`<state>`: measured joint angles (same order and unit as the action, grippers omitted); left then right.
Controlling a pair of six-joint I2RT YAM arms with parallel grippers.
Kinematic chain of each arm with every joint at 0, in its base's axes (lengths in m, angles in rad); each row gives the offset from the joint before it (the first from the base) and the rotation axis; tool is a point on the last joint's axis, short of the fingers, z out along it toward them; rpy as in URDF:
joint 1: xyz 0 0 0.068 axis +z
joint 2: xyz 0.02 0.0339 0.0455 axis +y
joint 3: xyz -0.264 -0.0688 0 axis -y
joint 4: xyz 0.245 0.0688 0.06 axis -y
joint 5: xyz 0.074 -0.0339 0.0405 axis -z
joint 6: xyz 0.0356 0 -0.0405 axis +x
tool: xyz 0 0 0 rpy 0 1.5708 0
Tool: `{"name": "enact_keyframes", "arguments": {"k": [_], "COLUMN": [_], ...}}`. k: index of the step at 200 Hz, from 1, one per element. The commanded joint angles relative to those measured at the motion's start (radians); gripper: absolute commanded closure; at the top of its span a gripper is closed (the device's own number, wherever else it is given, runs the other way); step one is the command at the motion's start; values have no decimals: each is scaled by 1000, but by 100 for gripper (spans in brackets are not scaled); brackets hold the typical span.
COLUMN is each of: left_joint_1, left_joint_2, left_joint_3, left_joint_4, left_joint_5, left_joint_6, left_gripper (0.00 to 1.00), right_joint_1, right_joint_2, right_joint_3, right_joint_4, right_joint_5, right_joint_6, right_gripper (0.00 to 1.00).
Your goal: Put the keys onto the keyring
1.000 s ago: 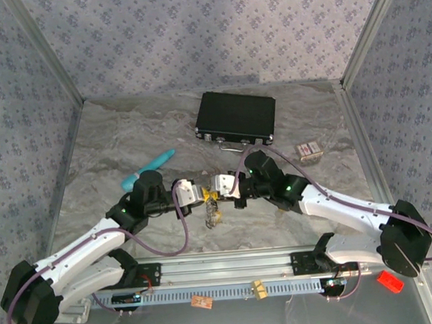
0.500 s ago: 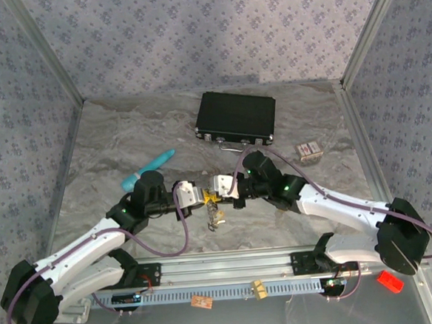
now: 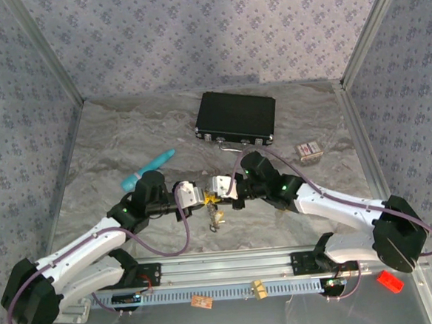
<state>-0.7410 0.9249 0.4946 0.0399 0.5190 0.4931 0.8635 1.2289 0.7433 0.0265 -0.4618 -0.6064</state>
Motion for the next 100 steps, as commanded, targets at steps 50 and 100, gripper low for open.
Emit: {"name": "enact_keyframes", "arguments": {"k": [50, 100], "left_joint_1": [-13, -12], "left_joint_2": [-41, -234], "left_joint_3": [38, -5], "left_joint_4": [10, -45], "left_joint_5": [-36, -165], "left_joint_6": [2, -106], "left_gripper": [59, 8], "right_joint_1": [-7, -93], "right_joint_2": [-22, -179], "right_joint_3": [5, -61], "right_joint_4": [1, -8], "right_joint_5": [46, 165], "right_joint_6": [-15, 32], "right_gripper": [100, 100]}}
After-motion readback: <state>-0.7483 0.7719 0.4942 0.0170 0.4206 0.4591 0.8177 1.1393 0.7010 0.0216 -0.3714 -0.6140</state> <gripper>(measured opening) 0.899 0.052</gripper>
